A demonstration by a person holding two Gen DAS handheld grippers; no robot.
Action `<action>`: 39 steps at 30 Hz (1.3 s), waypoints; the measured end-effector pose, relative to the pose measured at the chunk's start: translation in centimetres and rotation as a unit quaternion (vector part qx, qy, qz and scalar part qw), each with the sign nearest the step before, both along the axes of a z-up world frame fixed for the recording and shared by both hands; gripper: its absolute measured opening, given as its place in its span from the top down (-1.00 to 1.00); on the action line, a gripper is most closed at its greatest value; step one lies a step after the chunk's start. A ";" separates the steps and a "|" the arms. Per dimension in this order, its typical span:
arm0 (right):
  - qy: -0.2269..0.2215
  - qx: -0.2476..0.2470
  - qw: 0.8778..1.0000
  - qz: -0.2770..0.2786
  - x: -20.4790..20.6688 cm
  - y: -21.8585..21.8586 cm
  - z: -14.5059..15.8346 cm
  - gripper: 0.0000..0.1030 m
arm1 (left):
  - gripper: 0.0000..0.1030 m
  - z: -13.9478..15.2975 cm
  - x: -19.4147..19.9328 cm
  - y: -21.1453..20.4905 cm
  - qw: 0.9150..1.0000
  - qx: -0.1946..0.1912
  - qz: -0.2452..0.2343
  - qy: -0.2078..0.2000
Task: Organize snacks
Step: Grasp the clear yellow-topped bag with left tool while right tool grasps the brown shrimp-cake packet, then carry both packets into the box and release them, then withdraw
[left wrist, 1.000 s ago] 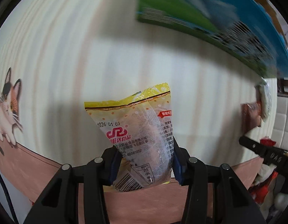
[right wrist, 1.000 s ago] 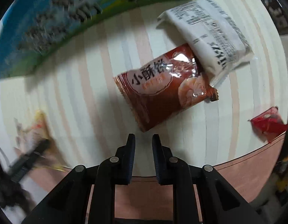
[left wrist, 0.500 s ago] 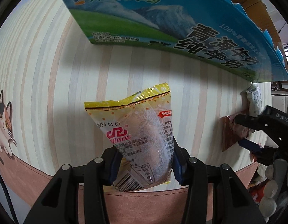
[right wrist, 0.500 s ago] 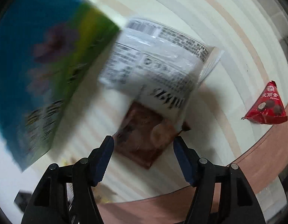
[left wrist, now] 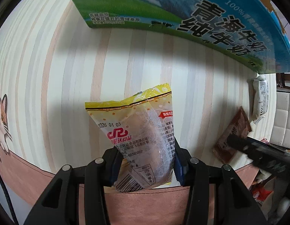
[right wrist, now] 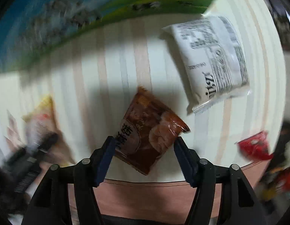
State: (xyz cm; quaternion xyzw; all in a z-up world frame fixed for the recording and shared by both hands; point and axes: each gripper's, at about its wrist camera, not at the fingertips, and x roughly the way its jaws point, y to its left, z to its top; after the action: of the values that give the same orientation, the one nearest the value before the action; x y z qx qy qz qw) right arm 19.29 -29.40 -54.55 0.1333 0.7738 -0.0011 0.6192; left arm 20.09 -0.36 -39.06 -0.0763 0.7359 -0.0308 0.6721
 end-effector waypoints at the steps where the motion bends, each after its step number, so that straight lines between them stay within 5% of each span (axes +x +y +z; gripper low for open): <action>1: -0.002 0.008 1.000 -0.023 0.4 -1.2 0.2 -0.53 | 0.15 -0.2 -0.2 -0.1 1.000 0.002 -0.001 -0.001; 5: 0.013 -0.004 0.998 -0.069 0.5 -2.7 -0.9 -0.55 | 0.15 -0.5 -0.2 -0.4 1.000 0.009 -0.007 -0.003; 10: -0.022 -0.090 0.996 -0.002 1.1 0.6 -0.2 -0.24 | 0.16 0.0 -0.4 -0.6 1.000 0.016 -0.010 -0.005; 20: -0.053 -0.066 0.995 0.046 -2.4 1.5 1.5 -0.15 | 0.18 3.8 -0.8 -1.5 0.999 0.009 -0.022 -0.034; 26: -0.091 -0.018 0.995 0.040 -2.9 -1.0 6.7 -0.15 | 0.18 8.5 -1.4 -2.5 0.997 -0.015 -0.033 -0.066; 32: -0.154 0.020 0.987 0.036 -0.8 -3.7 14.8 -0.15 | 0.18 14.9 -0.4 -2.7 0.992 -0.053 -0.037 -0.109; 39: -0.229 0.036 0.972 0.038 1.8 -0.9 21.6 -0.15 | 0.18 21.4 5.6 -2.3 0.985 -0.075 -0.039 -0.153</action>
State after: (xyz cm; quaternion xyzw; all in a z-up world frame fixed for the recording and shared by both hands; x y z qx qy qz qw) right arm 21.06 -30.31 -32.97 0.1225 0.6155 0.0806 0.7744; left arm 25.65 -2.66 -17.62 -0.0919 0.6224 -0.1237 0.7674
